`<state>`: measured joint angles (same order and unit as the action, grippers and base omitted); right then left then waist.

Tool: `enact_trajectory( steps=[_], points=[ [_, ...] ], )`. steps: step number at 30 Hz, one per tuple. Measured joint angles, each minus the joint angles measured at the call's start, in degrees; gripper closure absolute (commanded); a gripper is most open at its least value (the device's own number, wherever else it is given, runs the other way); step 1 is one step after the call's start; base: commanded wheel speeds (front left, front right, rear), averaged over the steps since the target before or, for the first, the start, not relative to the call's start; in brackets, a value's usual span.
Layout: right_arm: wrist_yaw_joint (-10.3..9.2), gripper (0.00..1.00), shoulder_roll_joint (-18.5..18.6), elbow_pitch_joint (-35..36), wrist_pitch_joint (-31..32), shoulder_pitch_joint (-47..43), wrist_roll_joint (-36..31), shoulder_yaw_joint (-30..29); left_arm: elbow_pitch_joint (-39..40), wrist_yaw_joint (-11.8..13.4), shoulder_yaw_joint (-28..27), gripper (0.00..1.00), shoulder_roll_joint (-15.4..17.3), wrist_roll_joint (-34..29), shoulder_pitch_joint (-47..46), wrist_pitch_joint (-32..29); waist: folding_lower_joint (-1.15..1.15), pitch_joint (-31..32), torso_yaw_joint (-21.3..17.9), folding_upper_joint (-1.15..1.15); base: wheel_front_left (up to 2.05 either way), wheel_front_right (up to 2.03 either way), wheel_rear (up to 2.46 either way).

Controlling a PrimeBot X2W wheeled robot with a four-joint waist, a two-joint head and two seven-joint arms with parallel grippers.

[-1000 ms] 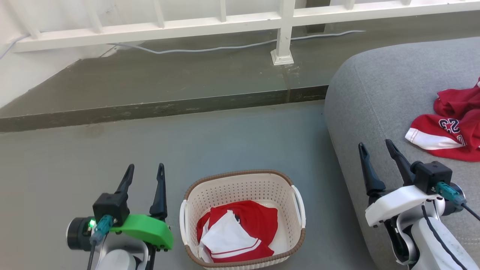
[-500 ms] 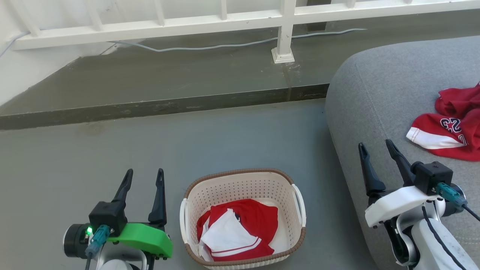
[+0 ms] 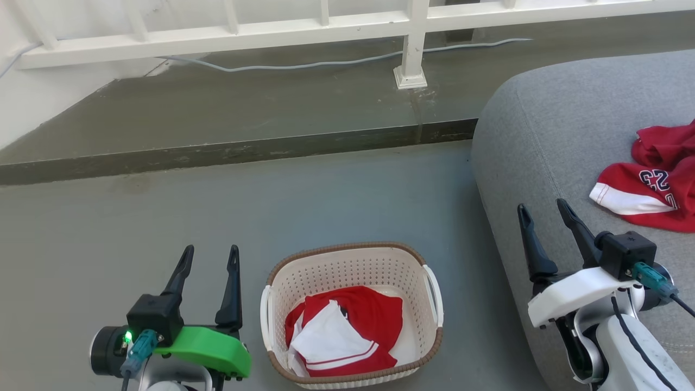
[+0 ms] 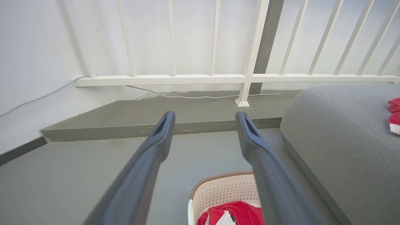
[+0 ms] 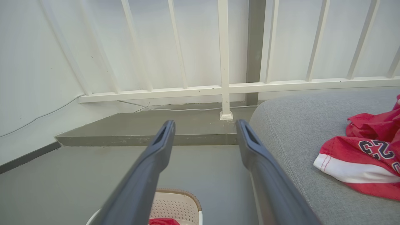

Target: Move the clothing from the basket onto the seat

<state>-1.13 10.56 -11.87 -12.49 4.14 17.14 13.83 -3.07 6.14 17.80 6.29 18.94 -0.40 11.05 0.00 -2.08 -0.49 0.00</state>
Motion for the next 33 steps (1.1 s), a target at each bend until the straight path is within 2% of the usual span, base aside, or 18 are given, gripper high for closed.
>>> enact_trajectory(
  steps=[10,18,27,33],
  points=[
    [0.0,0.0,0.02,2.11,0.63,0.02,0.05,0.16,1.92,0.02,-0.08,0.0,0.35,-1.92,0.94,-1.65,0.0,-1.36,-0.2,0.0,0.0,0.0,0.0],
    [0.02,0.0,0.1,5.5,1.2,0.61,0.04,0.9,3.33,0.02,2.77,0.0,1.47,-6.14,0.92,-3.63,0.0,-5.33,-0.83,0.0,0.0,0.0,0.0],
    [0.59,0.0,-0.01,9.06,1.54,4.54,-0.24,2.1,1.49,-0.01,7.48,0.0,3.55,-11.46,-1.51,-7.11,0.0,-11.71,-2.44,0.0,0.0,0.0,0.0],
    [0.6,0.0,-0.45,10.81,1.53,6.54,-0.41,2.4,-1.79,-2.12,10.77,0.0,4.31,-14.36,-5.56,-9.92,0.0,-16.3,-4.04,0.0,0.0,0.0,0.0]
  ],
)
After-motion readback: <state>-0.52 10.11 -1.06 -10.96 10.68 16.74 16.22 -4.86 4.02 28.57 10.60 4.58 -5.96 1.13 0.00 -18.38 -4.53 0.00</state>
